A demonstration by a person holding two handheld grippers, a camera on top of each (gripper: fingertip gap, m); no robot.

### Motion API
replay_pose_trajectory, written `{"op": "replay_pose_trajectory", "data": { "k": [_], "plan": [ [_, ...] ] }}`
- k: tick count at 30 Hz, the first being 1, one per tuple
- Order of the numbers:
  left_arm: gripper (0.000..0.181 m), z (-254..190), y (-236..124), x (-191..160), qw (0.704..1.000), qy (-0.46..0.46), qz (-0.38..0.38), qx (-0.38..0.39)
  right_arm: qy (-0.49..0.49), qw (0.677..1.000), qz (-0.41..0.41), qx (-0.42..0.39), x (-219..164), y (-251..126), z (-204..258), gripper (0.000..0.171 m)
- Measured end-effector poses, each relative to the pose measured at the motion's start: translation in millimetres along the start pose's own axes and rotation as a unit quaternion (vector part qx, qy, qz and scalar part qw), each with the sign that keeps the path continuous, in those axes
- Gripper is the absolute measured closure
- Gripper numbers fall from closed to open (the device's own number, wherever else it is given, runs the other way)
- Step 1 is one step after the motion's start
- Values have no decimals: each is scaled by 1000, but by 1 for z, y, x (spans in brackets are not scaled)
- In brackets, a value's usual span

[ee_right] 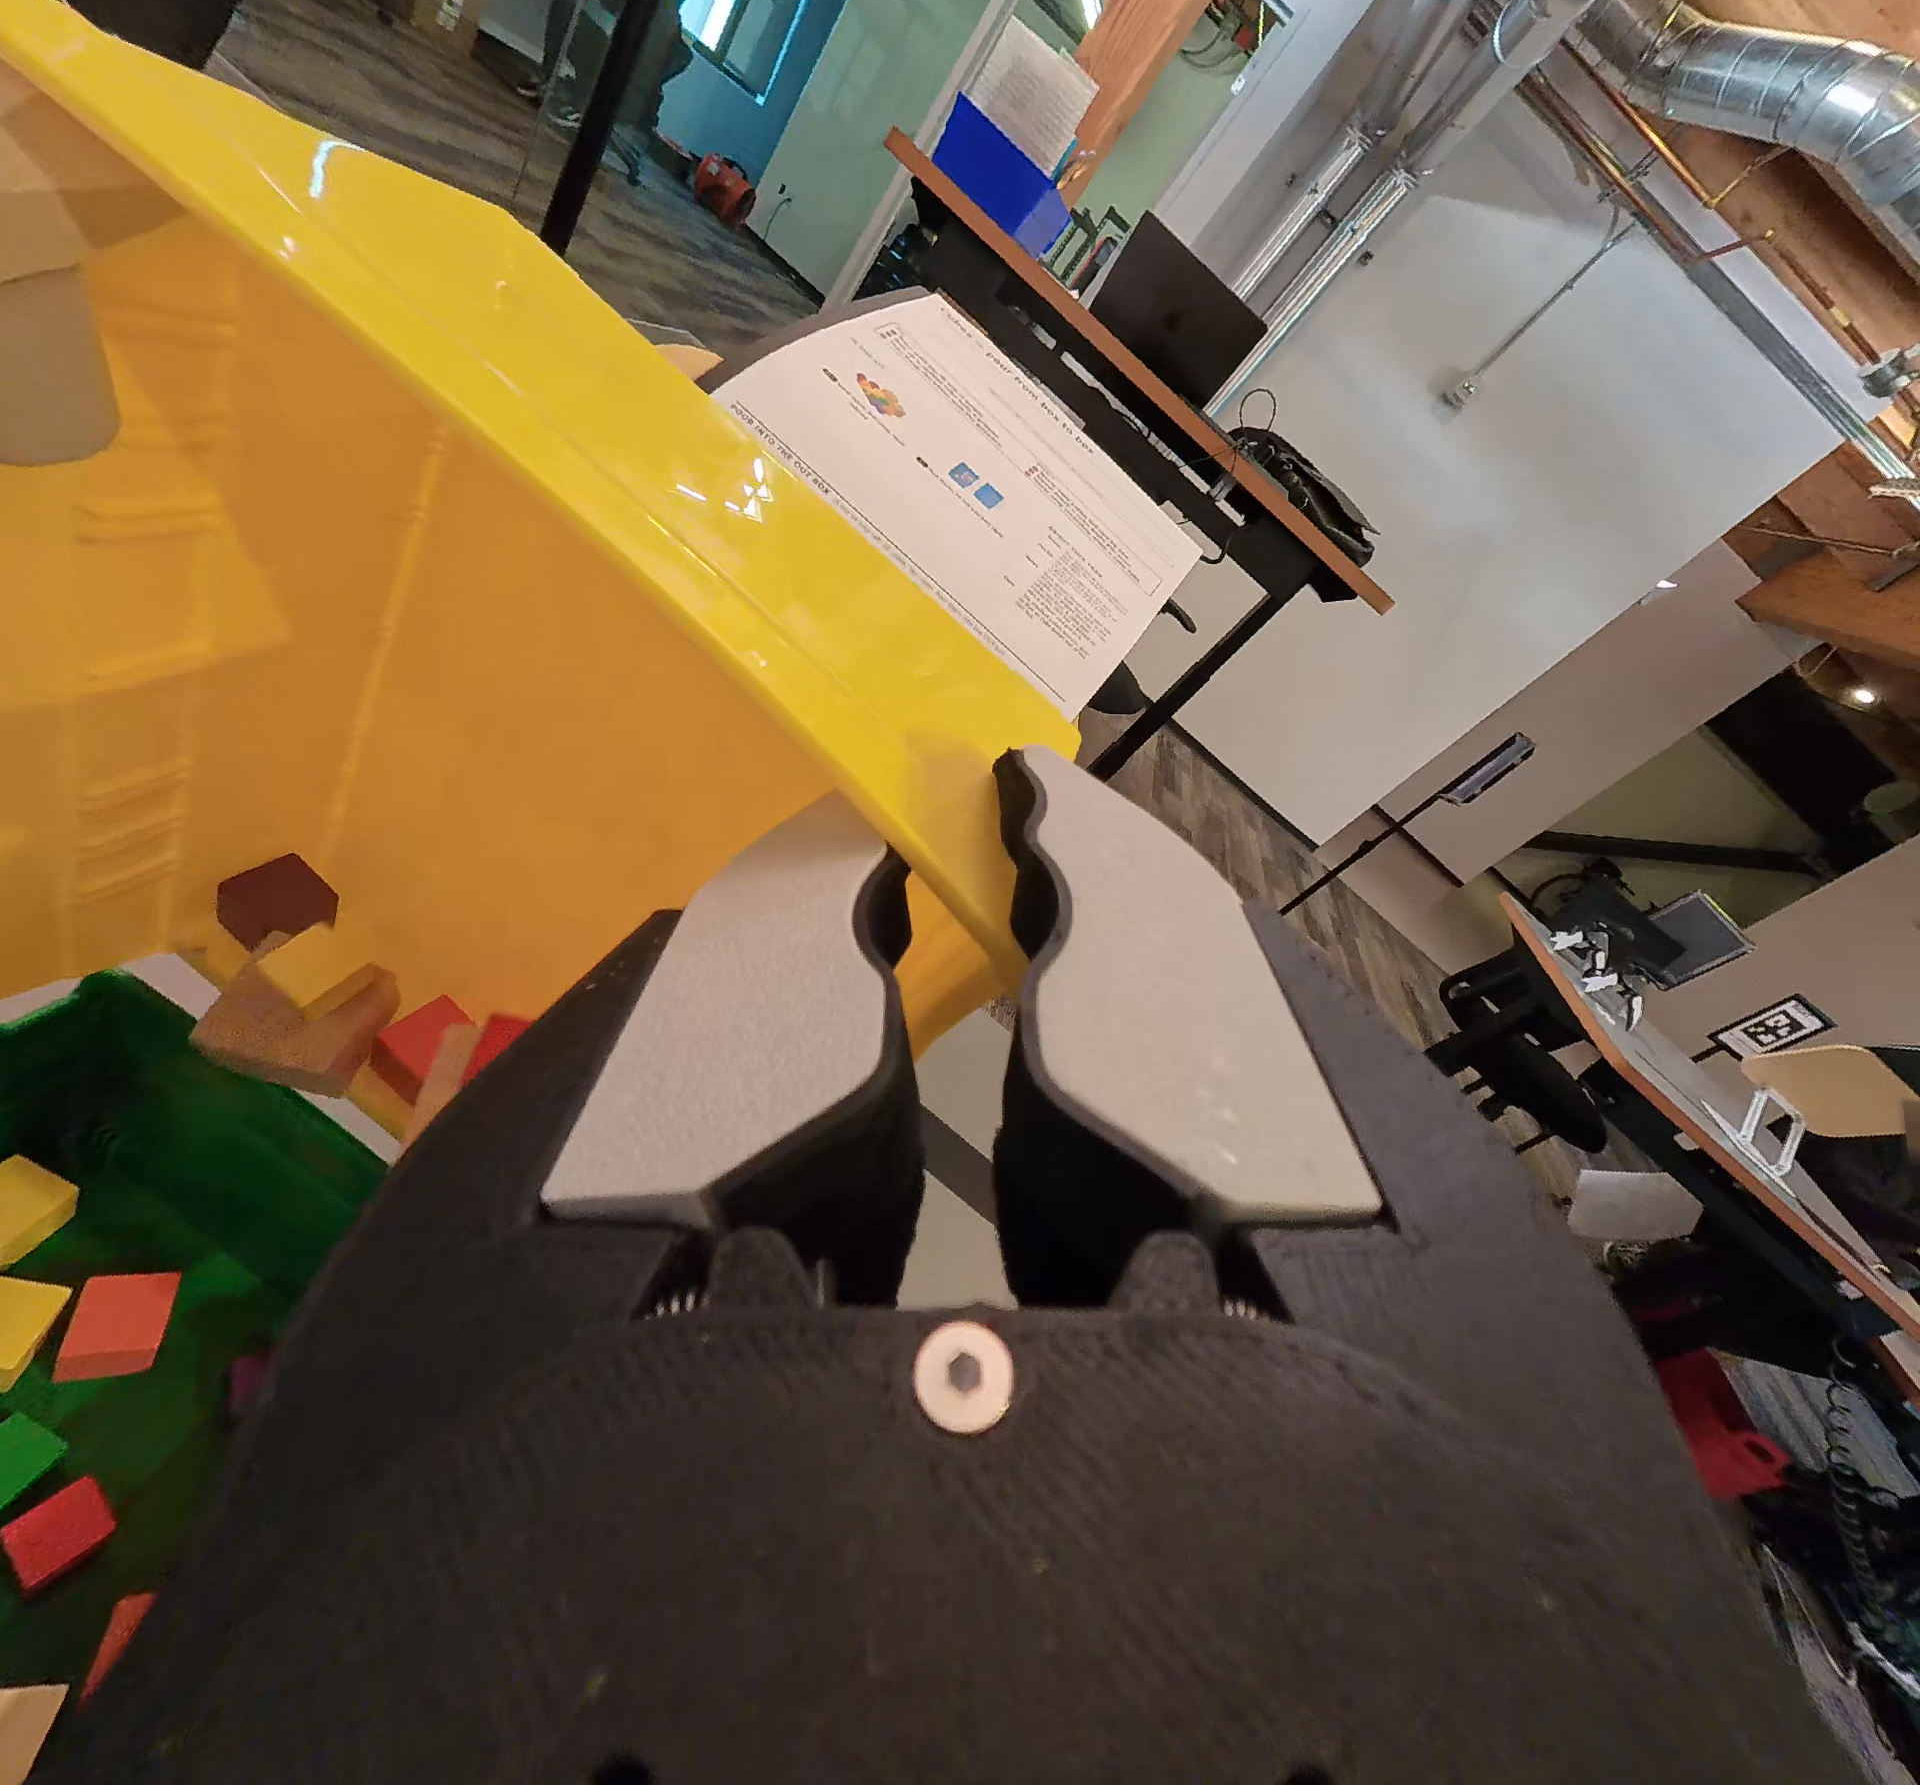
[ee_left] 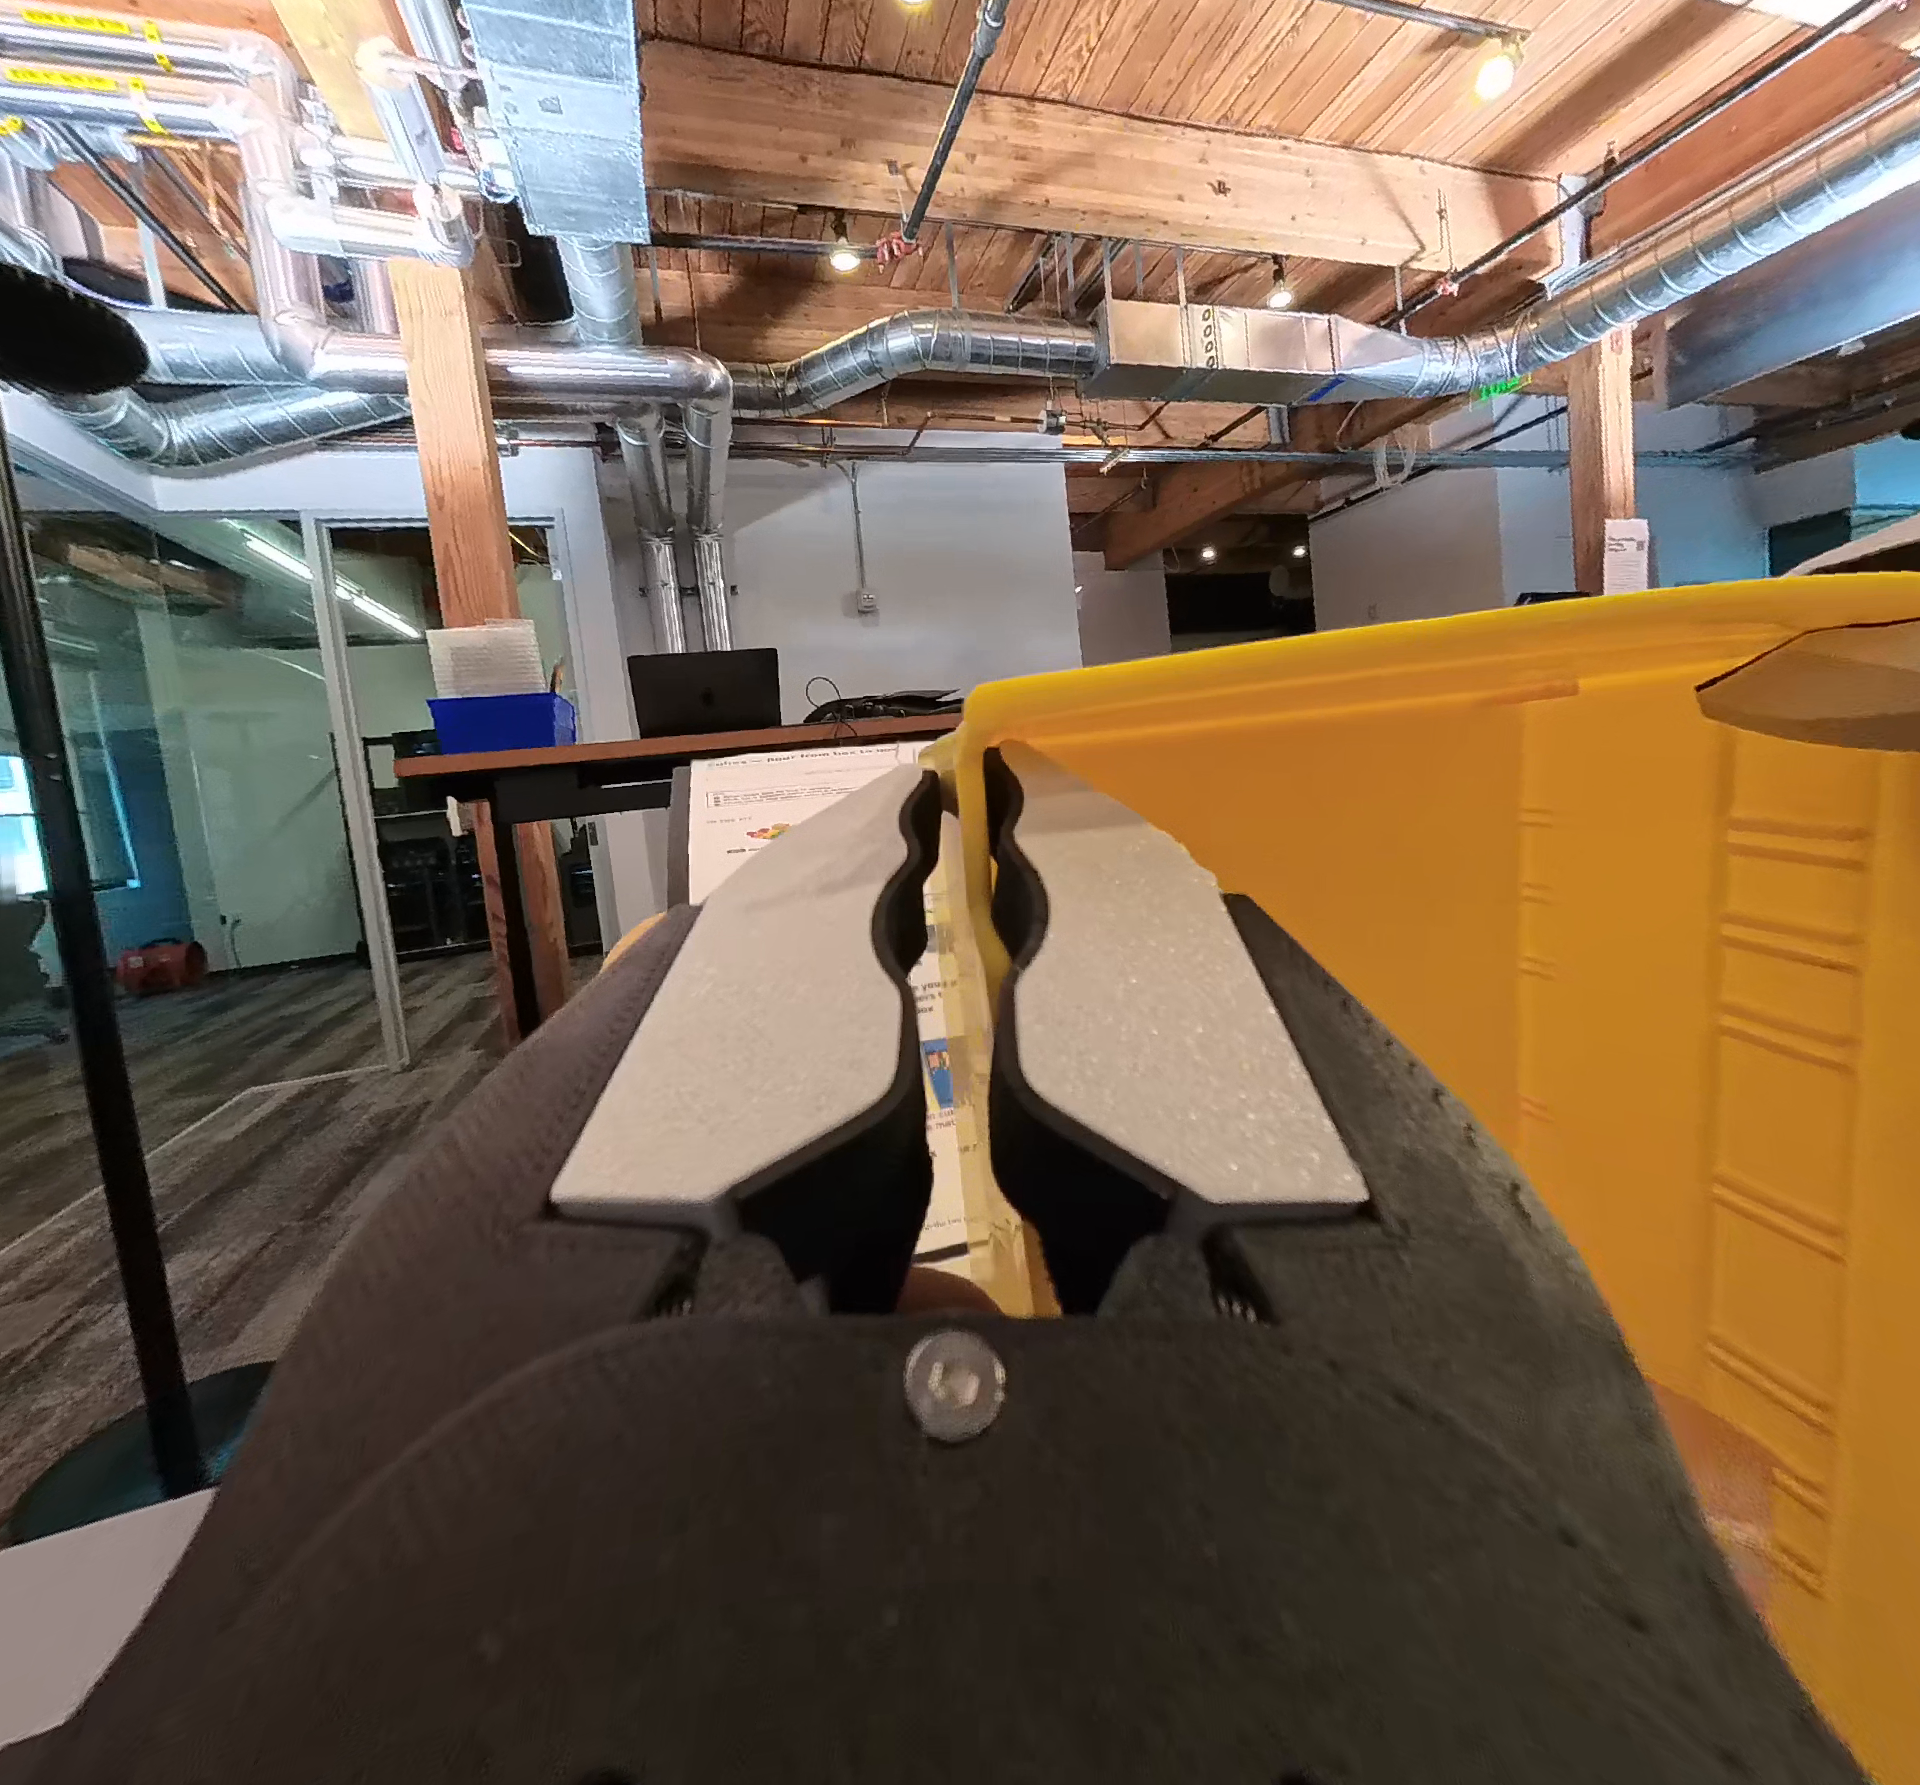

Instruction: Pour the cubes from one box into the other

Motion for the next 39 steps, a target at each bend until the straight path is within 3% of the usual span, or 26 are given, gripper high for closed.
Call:
{"op": "replay_pose_trajectory", "data": {
  "k": [39],
  "plan": [
    [173,0,-23,22,999,-5,-30,13,-17,999,-34,-8,15,-24,7,161]
  ]
}}
Point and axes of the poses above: each gripper's, where its closed fingertips meet, y out along the fingers, x out of its top, z = x × y across the jaws, the point moved 1 cm from there along -y, back along the fingers, and after that the axes turned 8 degrees about y, right-handed, at the moved point
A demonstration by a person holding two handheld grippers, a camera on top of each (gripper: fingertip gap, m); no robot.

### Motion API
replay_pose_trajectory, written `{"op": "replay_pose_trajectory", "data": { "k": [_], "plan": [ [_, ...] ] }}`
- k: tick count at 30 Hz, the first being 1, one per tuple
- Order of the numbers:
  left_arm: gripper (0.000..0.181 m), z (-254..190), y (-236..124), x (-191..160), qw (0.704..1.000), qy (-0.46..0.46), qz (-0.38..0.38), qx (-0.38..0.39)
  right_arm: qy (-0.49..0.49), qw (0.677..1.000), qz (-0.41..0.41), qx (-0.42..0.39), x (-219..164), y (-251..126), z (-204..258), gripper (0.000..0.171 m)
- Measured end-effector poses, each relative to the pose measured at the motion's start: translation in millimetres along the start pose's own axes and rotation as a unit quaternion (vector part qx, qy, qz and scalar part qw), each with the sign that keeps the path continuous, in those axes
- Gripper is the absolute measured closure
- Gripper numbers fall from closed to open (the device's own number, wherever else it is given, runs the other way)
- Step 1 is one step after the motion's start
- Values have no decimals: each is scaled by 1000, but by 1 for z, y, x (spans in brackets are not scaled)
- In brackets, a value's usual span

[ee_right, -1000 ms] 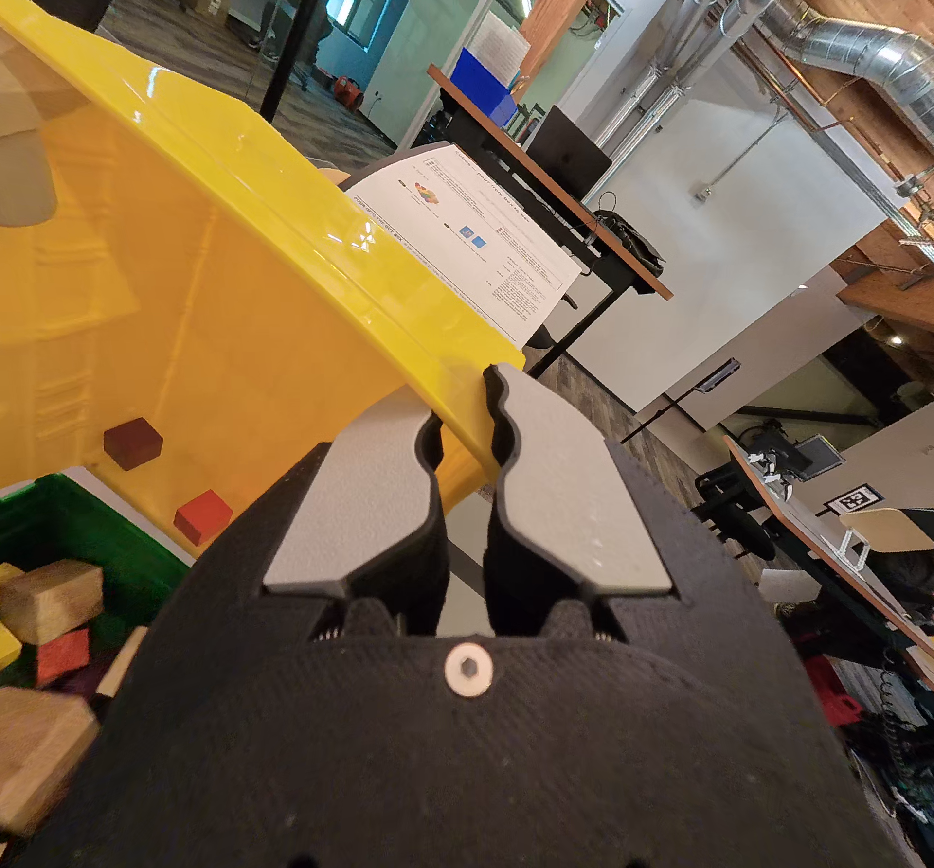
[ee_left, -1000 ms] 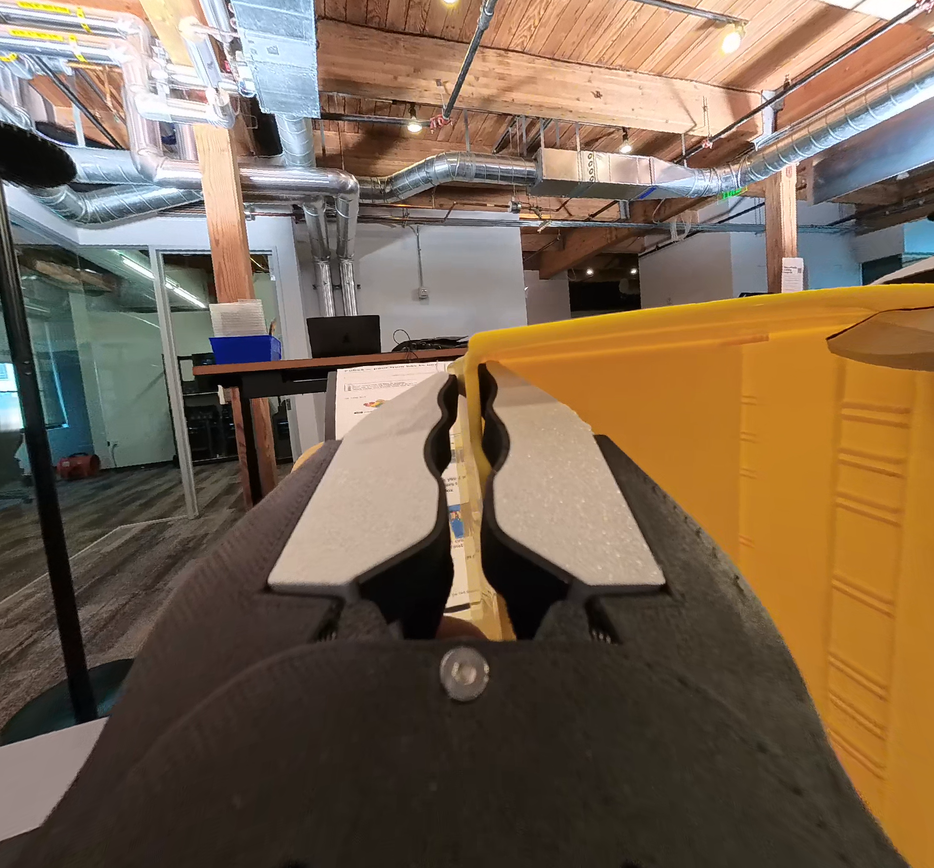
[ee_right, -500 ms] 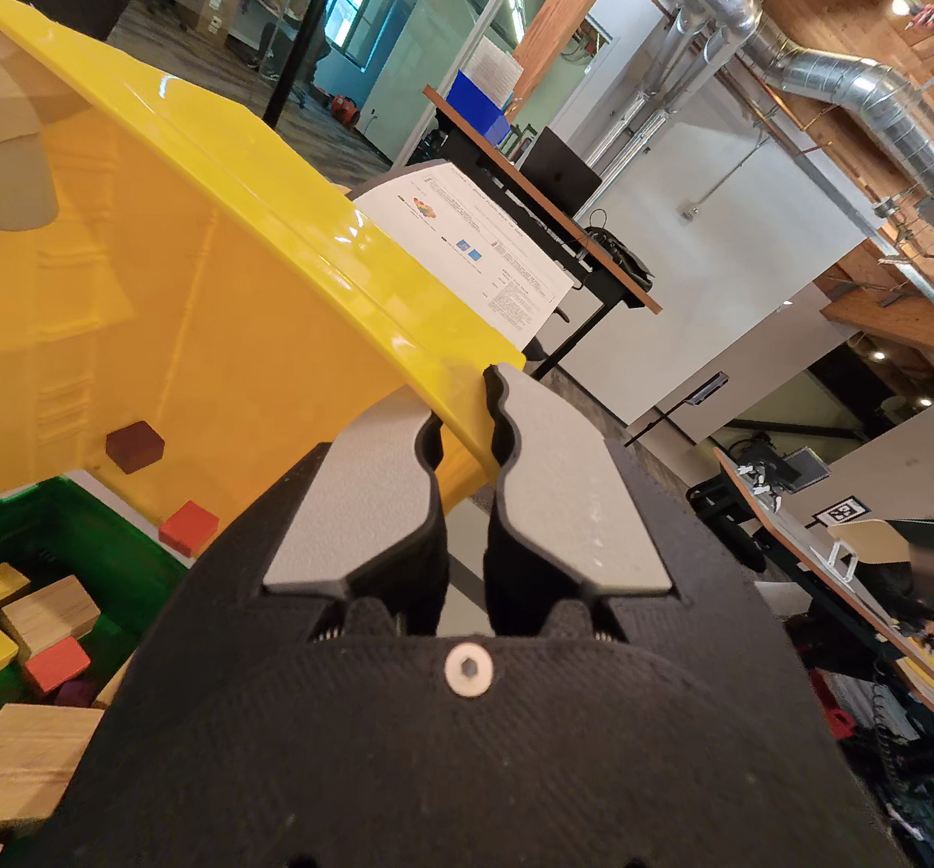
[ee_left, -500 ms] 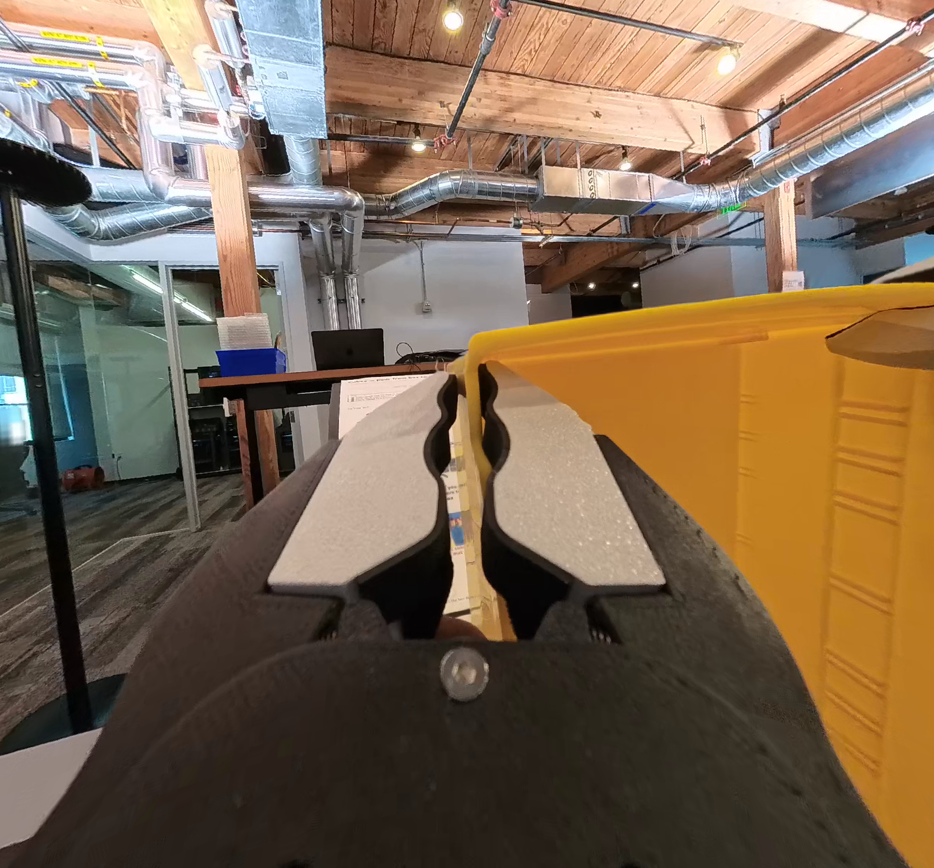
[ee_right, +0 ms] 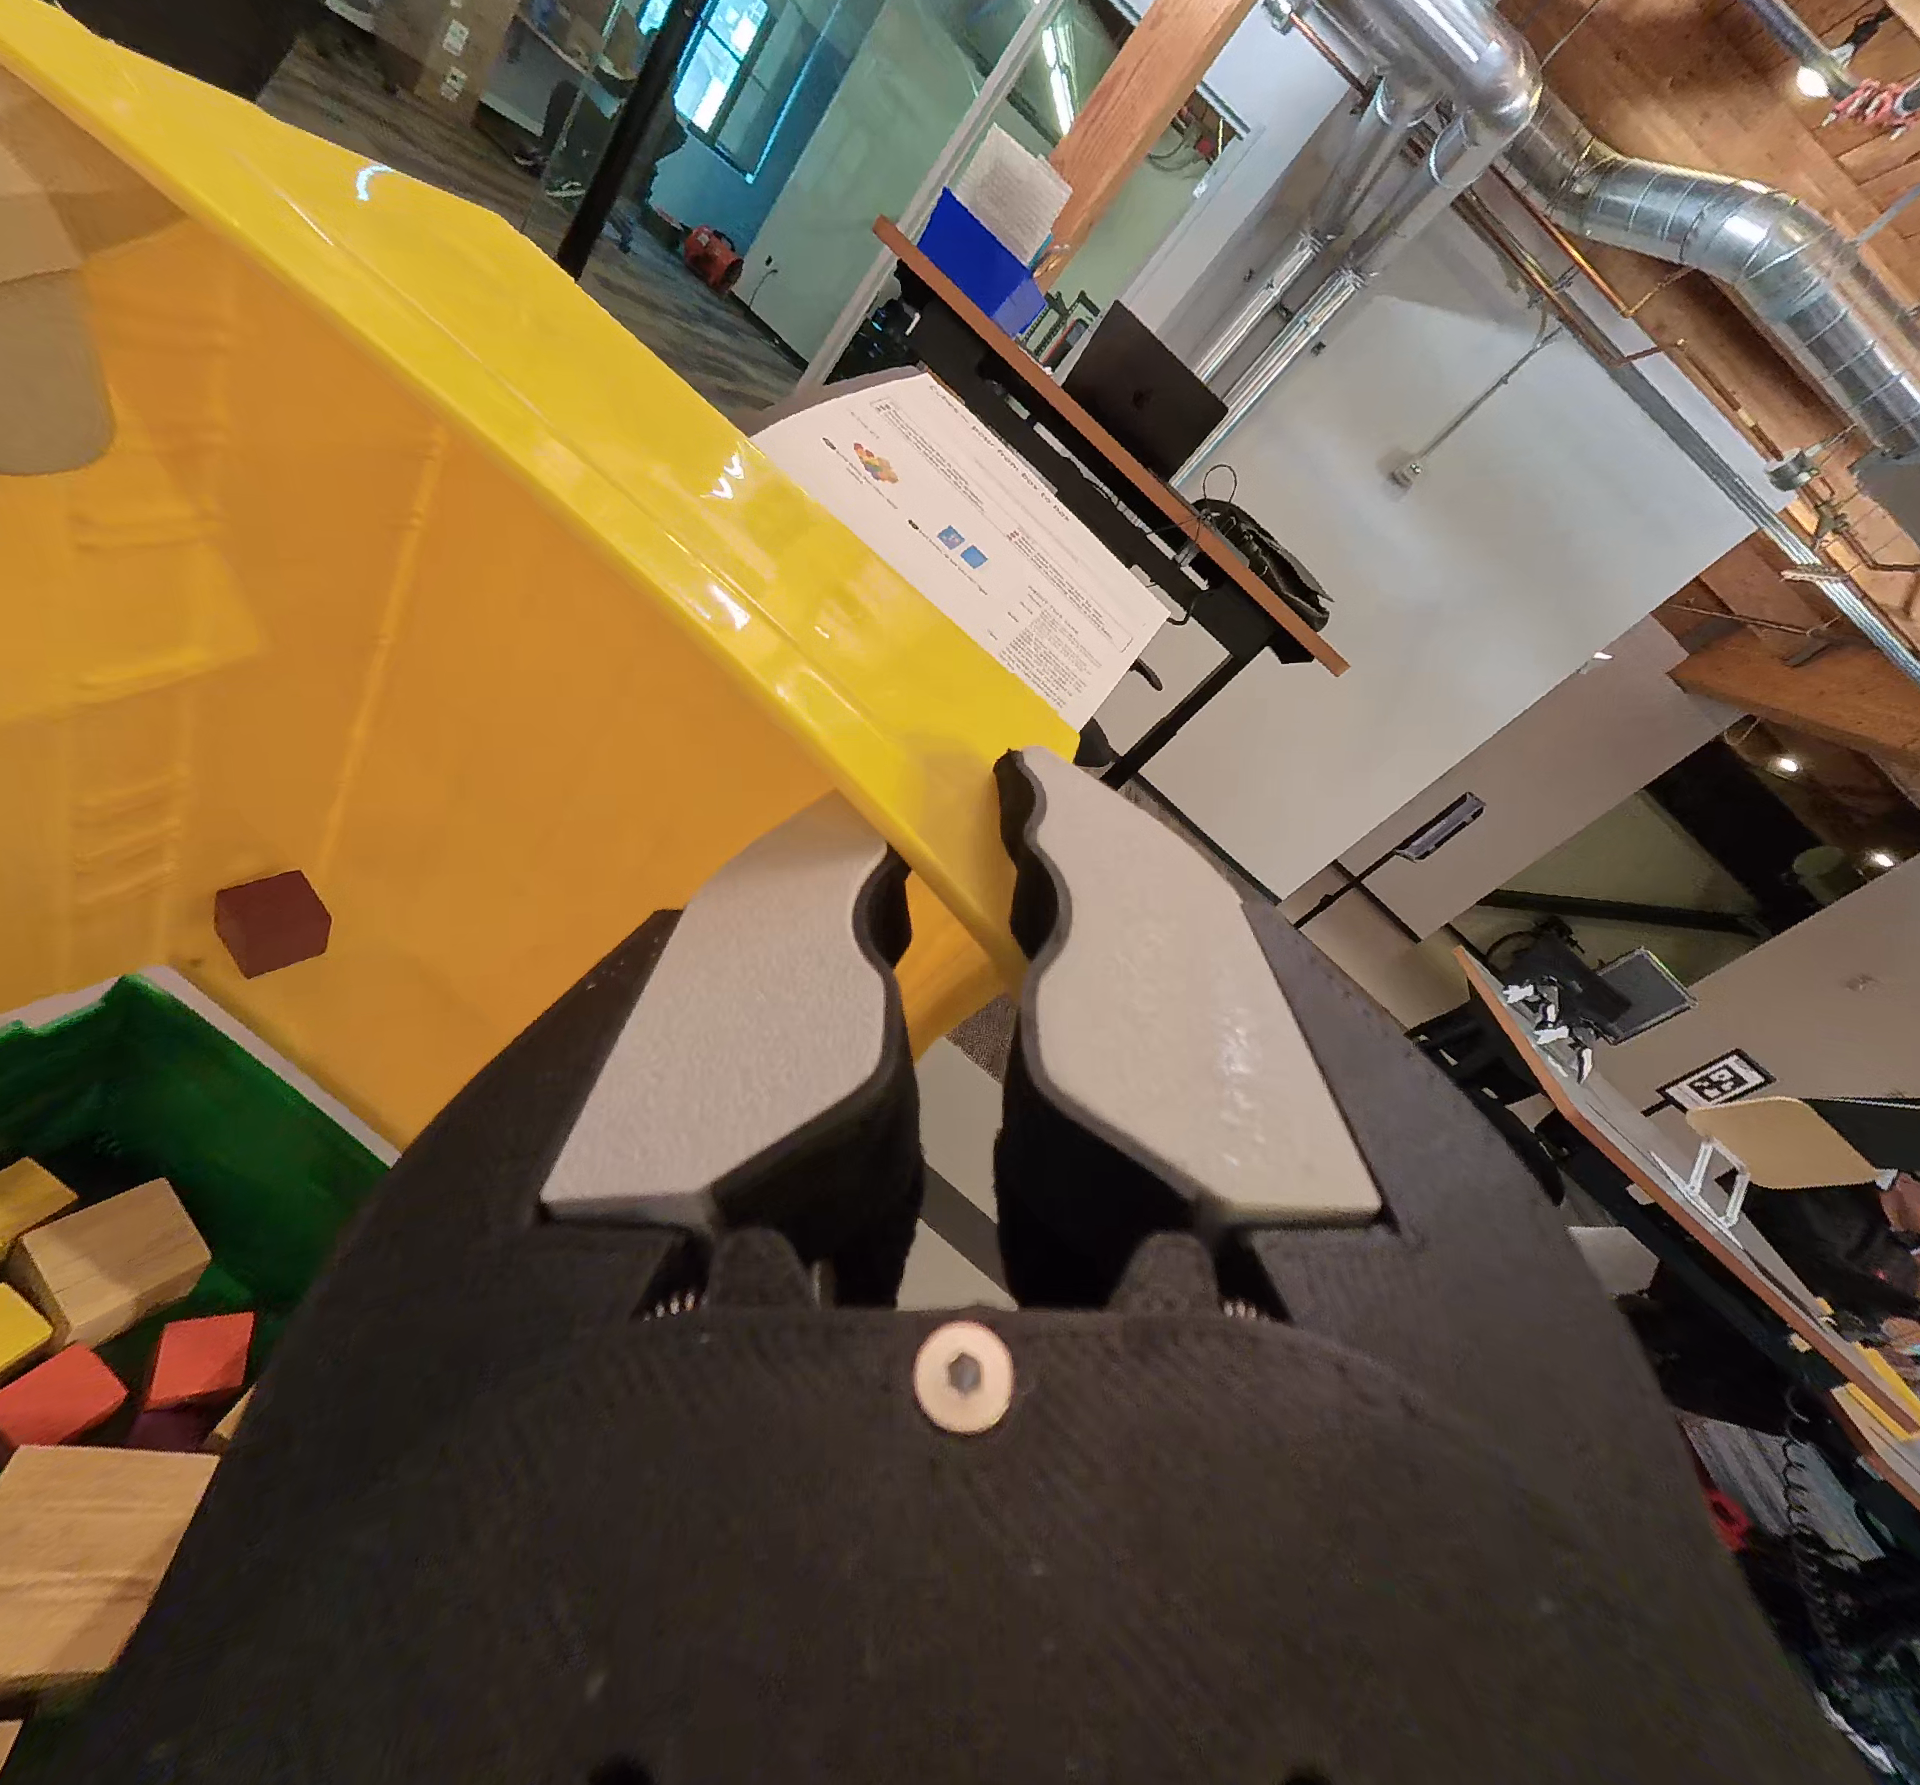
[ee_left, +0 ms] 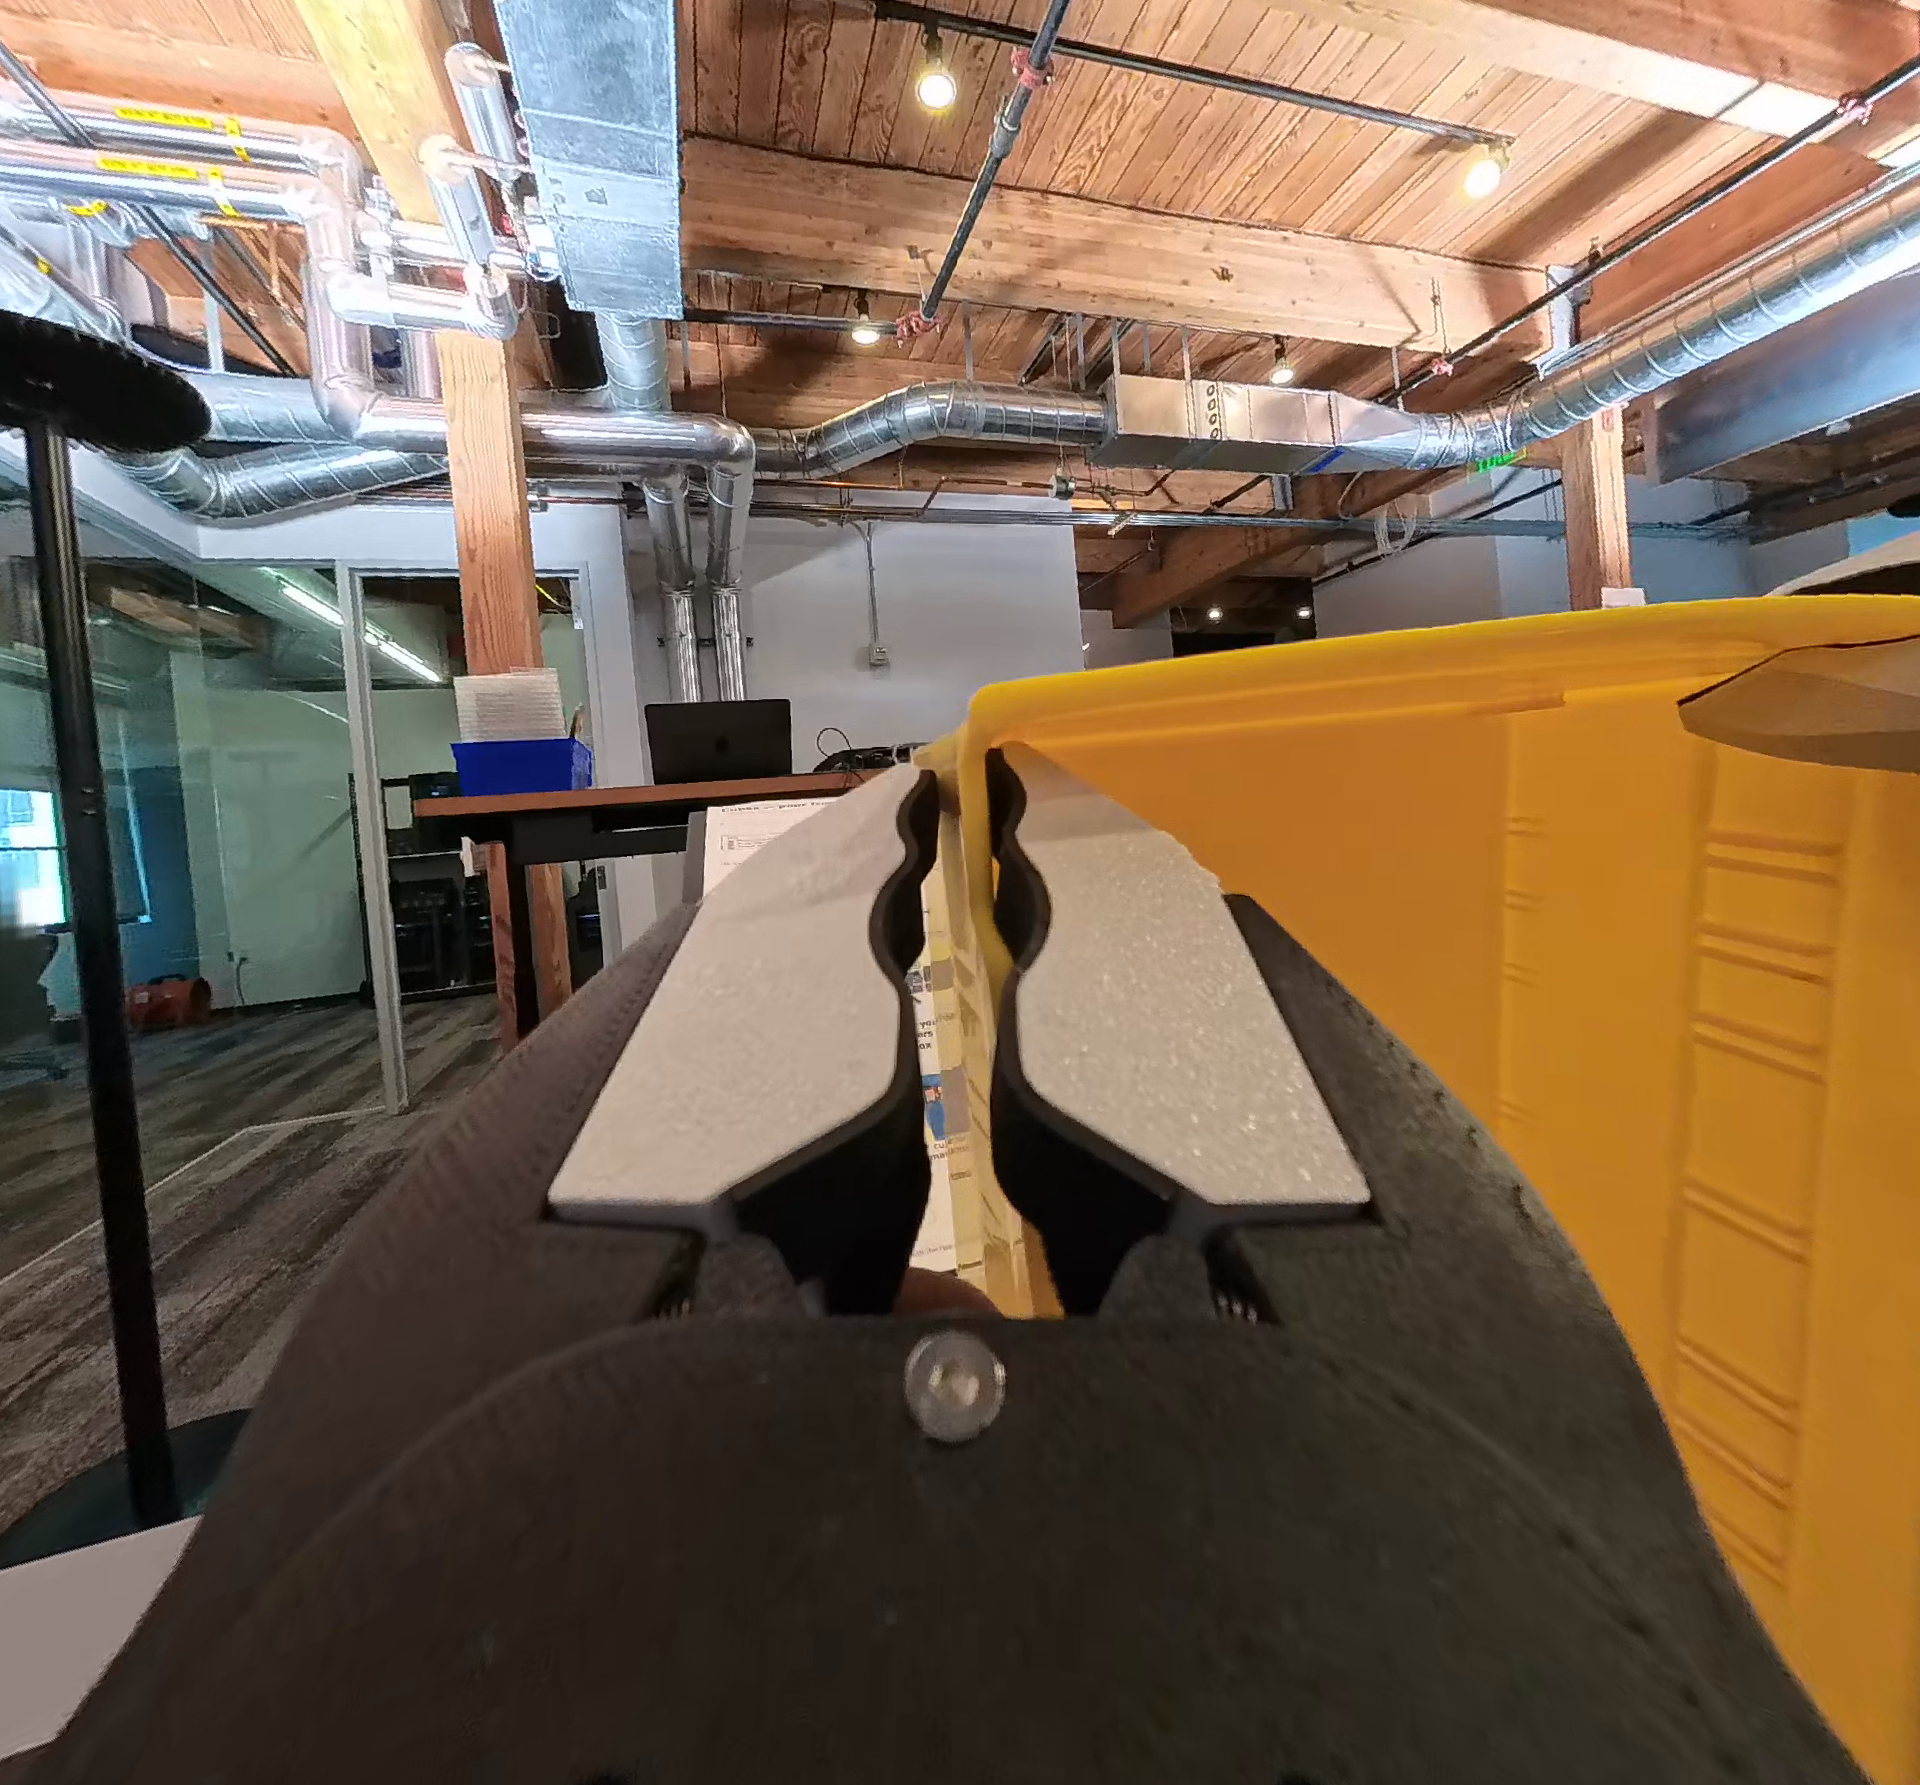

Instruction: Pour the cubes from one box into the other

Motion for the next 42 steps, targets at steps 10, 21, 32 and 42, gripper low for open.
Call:
{"op": "replay_pose_trajectory", "data": {
  "k": [10,21,32,42],
  "plan": [
    [174,1,-5,2,1000,-6,-16,-3,-23,1000,-7,-18,6,-11,4,161],
    [174,-2,-3,7,1000,6,-2,-27,-24,1000,10,-14,8,-19,2,161],
    [177,31,9,56,989,99,69,-83,5,998,-11,56,45,-29,26,161],
    [179,119,-20,42,972,122,182,-81,85,976,-22,199,62,-43,67,136]
  ]
}}
Point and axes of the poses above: each gripper's, where its closed fingertips meet, y out along the fingers, x out of its top, z = x × y across the jaws, the point moved 1 cm from there along -y, back along the fingers, and after that the axes turned 8 degrees about y, right-handed, at the moved point
